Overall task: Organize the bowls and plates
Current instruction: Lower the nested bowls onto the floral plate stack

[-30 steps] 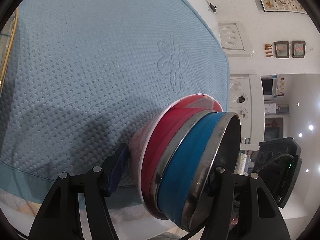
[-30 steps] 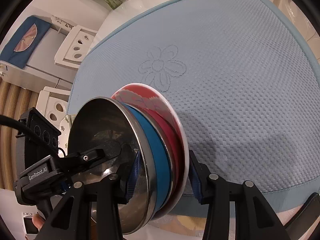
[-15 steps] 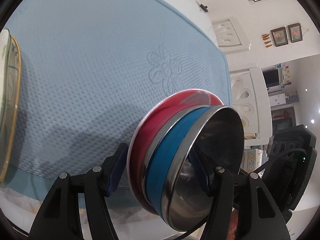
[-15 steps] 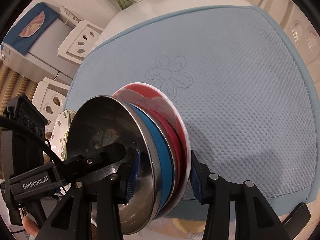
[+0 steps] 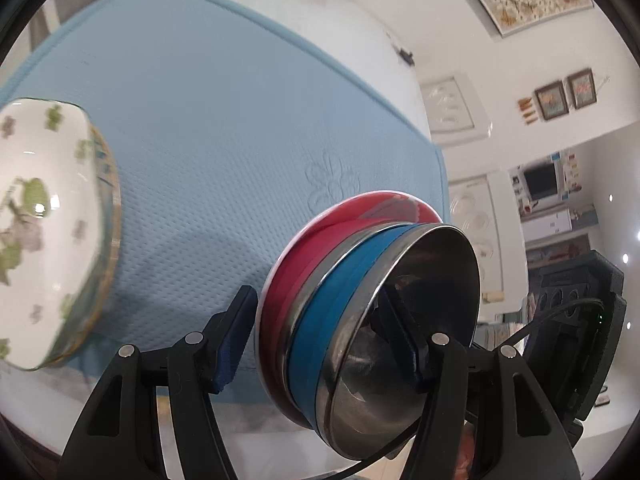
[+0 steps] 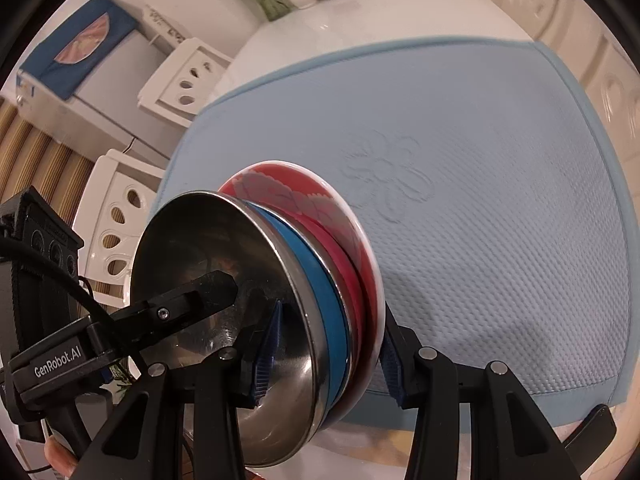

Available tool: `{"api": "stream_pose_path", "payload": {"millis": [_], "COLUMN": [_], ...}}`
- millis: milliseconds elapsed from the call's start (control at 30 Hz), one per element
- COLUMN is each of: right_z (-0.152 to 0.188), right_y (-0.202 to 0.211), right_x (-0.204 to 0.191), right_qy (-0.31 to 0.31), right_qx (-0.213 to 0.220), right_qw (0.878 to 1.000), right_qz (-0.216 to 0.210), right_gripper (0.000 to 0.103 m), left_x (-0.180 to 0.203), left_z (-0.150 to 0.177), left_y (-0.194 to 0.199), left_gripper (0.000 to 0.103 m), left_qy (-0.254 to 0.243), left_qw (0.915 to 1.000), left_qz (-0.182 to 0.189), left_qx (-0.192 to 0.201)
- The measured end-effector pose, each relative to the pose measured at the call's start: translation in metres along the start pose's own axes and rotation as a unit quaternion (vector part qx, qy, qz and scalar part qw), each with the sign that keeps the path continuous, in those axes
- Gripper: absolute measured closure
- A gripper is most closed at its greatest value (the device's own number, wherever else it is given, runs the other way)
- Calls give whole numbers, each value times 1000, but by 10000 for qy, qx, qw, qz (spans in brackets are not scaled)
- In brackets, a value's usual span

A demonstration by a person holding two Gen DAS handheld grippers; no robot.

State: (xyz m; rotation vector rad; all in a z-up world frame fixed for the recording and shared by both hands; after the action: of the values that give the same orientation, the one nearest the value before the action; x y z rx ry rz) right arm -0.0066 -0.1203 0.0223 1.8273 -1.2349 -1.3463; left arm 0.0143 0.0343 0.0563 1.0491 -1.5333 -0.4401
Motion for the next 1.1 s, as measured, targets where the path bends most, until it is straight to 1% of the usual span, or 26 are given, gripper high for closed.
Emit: {"api": "stream_pose_path", "payload": {"millis": [133,200,333,367,433,467,600,767,967,1100], "right_z": [-7,-11,-14,-14,-12,-10,1,17,18,17], "right_y": [4,4,-3,-7,-17,-24,-55,-90,-118,-130], "right_x": [-38,-64,-114,-125,-149,-159,-194,-215,-225,-222], "right_qy": [189,281,377,368,335,316,224,80,-87,-245], "right_qx": [24,14,21,3,-66,-125,-378,-722,-891,-928], "right_qw": [9998,9995,9989,9988,9986,9985,9981,9968,9960,9954], "right_qz": [-51,-141,-281,-310,-397,-440,-440,-320,-71,69], "right_gripper": [59,59,59,59,59,59,59,59,59,59], "left_x": [-13,-25,-49,-60,-73,-85,-121,-161,-192,-201], "left_z": [-11,-19,-32,-36,-40,-43,-49,-54,-65,-69], "left_y": [35,61,96,108,119,127,137,140,131,124], "left_gripper": [44,44,44,44,44,44,44,44,44,44], "left_qy": [128,185,217,221,212,212,307,341,280,227], "left_qw": [9995,9988,9980,9978,9973,9970,9973,9980,9993,9996], "left_qz": [-20,-80,-172,-221,-302,-355,-368,-347,-247,-173], "left_qx": [284,454,572,593,642,659,551,407,99,-64]}}
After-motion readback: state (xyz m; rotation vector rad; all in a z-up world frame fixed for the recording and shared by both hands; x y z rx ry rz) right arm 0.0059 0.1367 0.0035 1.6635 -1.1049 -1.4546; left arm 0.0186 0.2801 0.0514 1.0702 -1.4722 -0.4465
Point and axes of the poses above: each gripper's, at about its wrist camera, not at the fingertips, and y roughly against the way its jaws point, x to its right, z to its underside, the point moved 4 cm from there along -y, roughly the way its jaws point, and after that the axes turned 1 degree about x, right-handed, at the moved point
